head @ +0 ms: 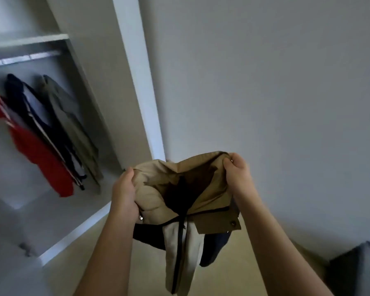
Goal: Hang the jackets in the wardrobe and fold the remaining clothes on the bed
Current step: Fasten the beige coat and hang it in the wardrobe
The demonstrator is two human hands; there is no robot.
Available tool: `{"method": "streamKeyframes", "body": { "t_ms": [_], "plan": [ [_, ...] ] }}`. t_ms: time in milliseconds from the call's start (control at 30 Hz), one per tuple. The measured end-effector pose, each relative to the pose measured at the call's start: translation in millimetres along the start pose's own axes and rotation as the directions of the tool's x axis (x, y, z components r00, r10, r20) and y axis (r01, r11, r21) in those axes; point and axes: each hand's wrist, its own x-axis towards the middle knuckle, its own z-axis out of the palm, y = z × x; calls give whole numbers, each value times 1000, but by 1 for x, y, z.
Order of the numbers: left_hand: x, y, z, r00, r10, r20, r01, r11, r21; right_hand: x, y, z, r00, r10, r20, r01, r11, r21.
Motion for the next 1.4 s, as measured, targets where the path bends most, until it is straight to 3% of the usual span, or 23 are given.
{"method": "streamKeyframes", "body": {
  "t_ms": [267,400,500,567,733,833,933,1033,1133,1300,1400],
  "plan": [
    [52,56,-133,956,52,-288,-103,981,-166,5,-19,178,950,-19,312,42,997,-67],
    [86,79,-187,914,23,-405,-117,971,-209,14,-17,267,882,-8,472,55,995,-87],
    [123,100,-218,844,32,-535,-170,963,-210,31,-20,336,815,-28,578,101,990,-94],
    [147,115,-236,795,75,-602,-223,959,-176,47,-28,384,719,-9,695,125,985,-116],
    [197,154,-274,680,55,-731,-294,934,-202,89,-61,495,384,179,906,221,935,-279],
    [229,179,-284,653,20,-757,-339,901,-269,106,-80,561,282,247,927,289,900,-328],
    [255,205,-303,640,16,-768,-413,850,-327,111,-93,619,242,266,933,379,859,-343],
    [275,230,-330,672,8,-741,-402,844,-356,114,-96,674,229,271,935,433,832,-347],
    [303,252,-362,660,9,-751,-402,849,-342,116,-99,725,200,295,934,468,809,-356],
    [352,287,-411,681,-21,-732,-382,842,-380,108,-111,806,136,409,902,577,708,-408],
    [376,301,-448,689,-51,-723,-369,834,-411,98,-123,857,164,383,909,651,650,-392]
  ]
}}
